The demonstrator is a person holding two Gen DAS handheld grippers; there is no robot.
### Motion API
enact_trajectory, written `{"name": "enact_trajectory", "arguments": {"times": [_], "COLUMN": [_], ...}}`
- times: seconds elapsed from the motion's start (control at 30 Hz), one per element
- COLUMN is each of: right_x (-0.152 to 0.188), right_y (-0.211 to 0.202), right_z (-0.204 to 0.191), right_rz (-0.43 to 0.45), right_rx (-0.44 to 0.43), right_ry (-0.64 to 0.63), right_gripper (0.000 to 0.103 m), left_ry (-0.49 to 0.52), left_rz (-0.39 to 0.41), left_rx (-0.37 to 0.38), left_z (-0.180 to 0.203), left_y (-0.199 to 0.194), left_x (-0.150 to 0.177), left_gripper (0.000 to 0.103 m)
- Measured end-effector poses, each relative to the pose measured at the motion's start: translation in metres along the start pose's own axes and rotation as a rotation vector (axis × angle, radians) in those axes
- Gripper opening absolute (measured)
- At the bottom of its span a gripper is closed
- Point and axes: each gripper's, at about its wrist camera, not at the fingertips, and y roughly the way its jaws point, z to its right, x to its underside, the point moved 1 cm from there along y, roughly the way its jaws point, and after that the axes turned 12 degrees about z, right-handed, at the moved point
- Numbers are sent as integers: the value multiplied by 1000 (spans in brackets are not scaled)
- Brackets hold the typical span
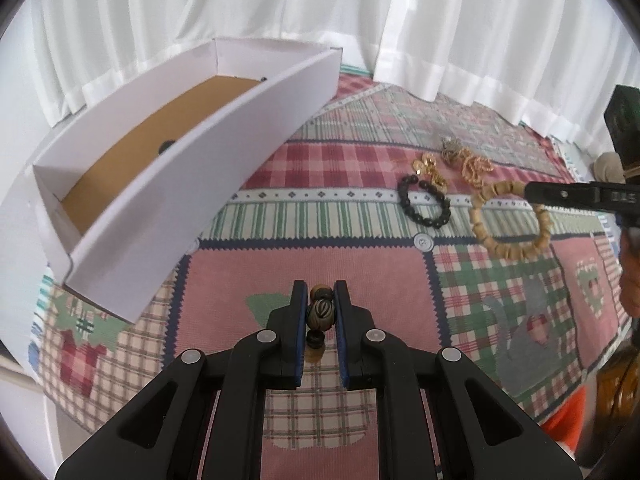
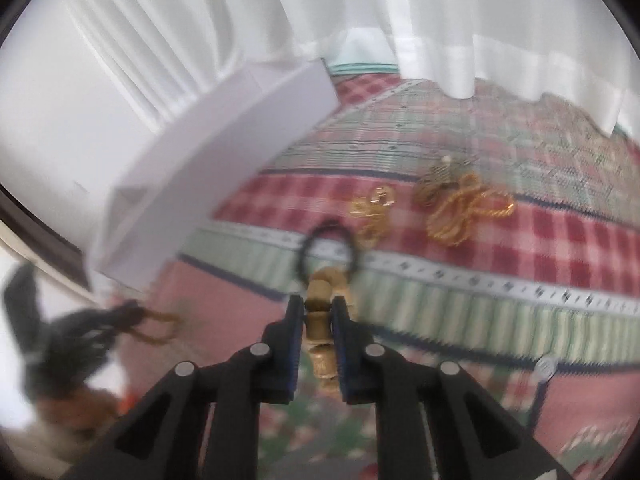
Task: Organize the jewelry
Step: 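Carry both bead bracelets over the white box and open both tools to drop them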
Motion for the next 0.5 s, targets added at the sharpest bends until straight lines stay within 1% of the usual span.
{"name": "enact_trajectory", "arguments": {"times": [0.13, 0.23, 0.4, 0.5], "right_x": [-2, -4, -23, -46], "right_y": [-11, -18, -18, -12], "right_z": [-26, -45, -85, -112], "right_rz": [-9, -12, -6, 14], "right_rx": [-67, -110, -188, -234], "right_ry": [25, 26, -2, -29], "right_gripper": [15, 15, 15, 15], "left_ry": [1, -27, -128, -178], "left_rz": [22, 26, 13, 27], "left_rx": [-15, 0, 64, 69], "left_z": [-4, -12, -39, -63], "left_y": [-12, -22, -41, -53], "left_x": [-7, -14, -37, -58], "left_gripper": [11, 11, 11, 11]}}
